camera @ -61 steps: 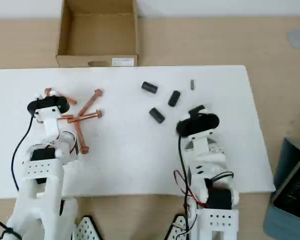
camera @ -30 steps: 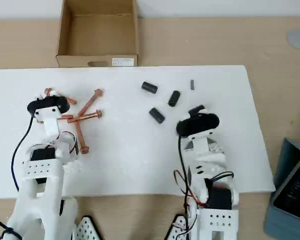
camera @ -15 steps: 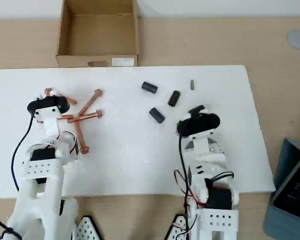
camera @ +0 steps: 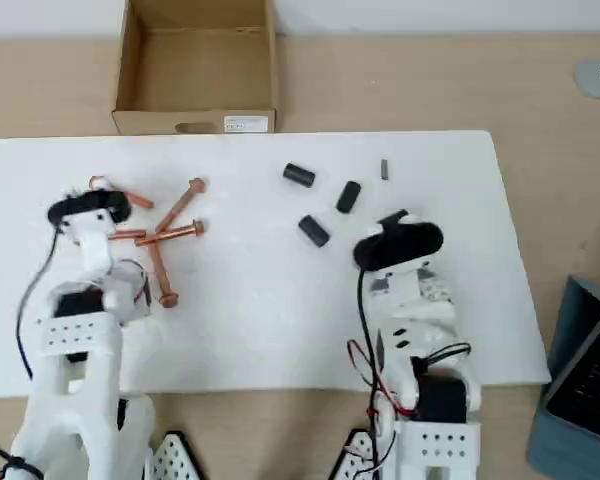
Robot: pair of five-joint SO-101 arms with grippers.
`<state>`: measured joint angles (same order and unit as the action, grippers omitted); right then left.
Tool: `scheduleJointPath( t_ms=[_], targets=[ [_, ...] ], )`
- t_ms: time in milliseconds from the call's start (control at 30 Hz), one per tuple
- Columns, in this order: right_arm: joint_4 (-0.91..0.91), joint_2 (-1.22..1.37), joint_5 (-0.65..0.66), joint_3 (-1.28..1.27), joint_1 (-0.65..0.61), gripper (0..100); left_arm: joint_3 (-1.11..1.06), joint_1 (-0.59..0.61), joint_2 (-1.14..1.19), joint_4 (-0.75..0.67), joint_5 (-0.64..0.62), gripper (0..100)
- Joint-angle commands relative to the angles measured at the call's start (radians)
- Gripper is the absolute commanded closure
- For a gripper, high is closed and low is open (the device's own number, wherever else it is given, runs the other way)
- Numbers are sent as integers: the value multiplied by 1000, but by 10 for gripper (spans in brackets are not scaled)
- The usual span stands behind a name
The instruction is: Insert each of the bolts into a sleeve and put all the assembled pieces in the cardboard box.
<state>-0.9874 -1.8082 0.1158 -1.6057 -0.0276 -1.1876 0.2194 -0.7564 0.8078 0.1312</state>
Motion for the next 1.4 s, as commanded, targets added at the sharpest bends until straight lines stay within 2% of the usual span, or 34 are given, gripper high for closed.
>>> scheduleJointPath(
  t_ms=[0, 100, 233, 600, 700, 800, 967, 1167, 1367],
  targets=[
    [-25, -58, -9, 134, -8, 878, 215, 29, -1, 155, 3, 995],
    [-83, -48, -9, 219, -8, 878, 322, 29, -1, 224, 6, 994],
    [-127, 65, -9, 329, -8, 878, 402, 29, -4, 247, 3, 994],
    [-130, 723, -84, 785, -8, 876, 532, 28, -1, 350, 23, 990],
    [-176, 883, -81, 914, -8, 876, 559, 32, -1, 410, 87, 939],
    [-233, 1023, -80, 1027, -8, 876, 591, 55, 1, 470, 94, 885],
    [-328, 1230, -80, 1175, -8, 876, 606, 91, 8, 509, 98, 883],
    [-474, 1451, -78, 1369, -10, 876, 652, 101, 139, 523, 98, 883],
    [-559, 1673, -78, 1570, -25, 878, 798, 101, 328, 578, 100, 919]
  ],
)
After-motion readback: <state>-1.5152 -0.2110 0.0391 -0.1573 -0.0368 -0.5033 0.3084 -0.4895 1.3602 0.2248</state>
